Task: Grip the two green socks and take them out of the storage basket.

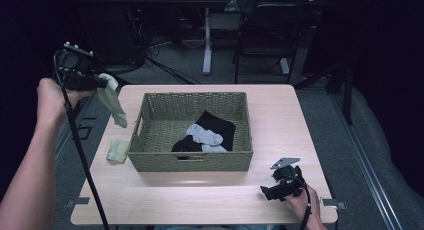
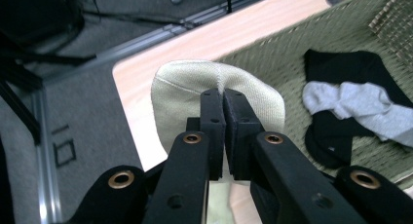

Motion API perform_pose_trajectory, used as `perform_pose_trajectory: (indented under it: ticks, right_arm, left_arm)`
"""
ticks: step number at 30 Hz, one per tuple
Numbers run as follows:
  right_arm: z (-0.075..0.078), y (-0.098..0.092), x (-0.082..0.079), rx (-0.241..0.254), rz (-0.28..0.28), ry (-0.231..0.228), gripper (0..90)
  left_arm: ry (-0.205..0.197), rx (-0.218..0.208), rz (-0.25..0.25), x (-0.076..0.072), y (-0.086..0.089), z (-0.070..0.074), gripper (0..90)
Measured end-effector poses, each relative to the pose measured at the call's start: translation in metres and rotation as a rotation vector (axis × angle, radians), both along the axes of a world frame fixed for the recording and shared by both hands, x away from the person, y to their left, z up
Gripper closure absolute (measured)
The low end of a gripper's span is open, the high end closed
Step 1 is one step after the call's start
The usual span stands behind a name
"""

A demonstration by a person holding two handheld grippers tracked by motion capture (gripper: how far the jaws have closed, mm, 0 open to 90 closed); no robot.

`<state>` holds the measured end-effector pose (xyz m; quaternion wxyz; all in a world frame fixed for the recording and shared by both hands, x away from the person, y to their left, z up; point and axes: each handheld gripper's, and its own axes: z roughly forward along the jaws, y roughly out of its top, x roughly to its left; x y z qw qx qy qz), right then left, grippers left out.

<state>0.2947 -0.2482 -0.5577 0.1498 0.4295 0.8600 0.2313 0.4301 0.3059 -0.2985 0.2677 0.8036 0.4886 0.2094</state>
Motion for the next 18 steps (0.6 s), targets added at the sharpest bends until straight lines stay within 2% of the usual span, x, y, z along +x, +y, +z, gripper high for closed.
perform_pose_trajectory:
  ticks: [2, 4, 6, 10, 14, 18]
  right_arm:
    - [0.000, 0.000, 0.000, -0.001, 0.001, 0.001, 4.6]
    - [-0.001, 0.001, 0.000, 0.007, -0.002, 0.000, 4.6]
    - [-0.002, 0.001, 0.000, 0.013, -0.003, -0.005, 4.6]
    - [-0.002, 0.001, 0.001, 0.013, -0.001, -0.005, 4.6]
    - [-0.002, 0.001, 0.001, 0.019, 0.000, 0.000, 4.6]
    - [-0.002, 0.002, 0.001, 0.014, 0.001, 0.009, 4.6]
  left_arm:
    - [0.021, -0.011, 0.014, 0.002, 0.007, -0.014, 87.5]
    - [0.040, 0.013, 0.030, 0.003, 0.010, -0.025, 87.5]
    - [0.065, -0.002, 0.037, 0.003, 0.015, -0.039, 87.5]
    - [0.124, -0.005, 0.044, 0.003, 0.020, -0.072, 87.5]
    - [0.171, -0.030, 0.048, 0.001, 0.024, -0.104, 87.6]
    - [0.201, -0.058, 0.063, -0.004, 0.030, -0.128, 87.5]
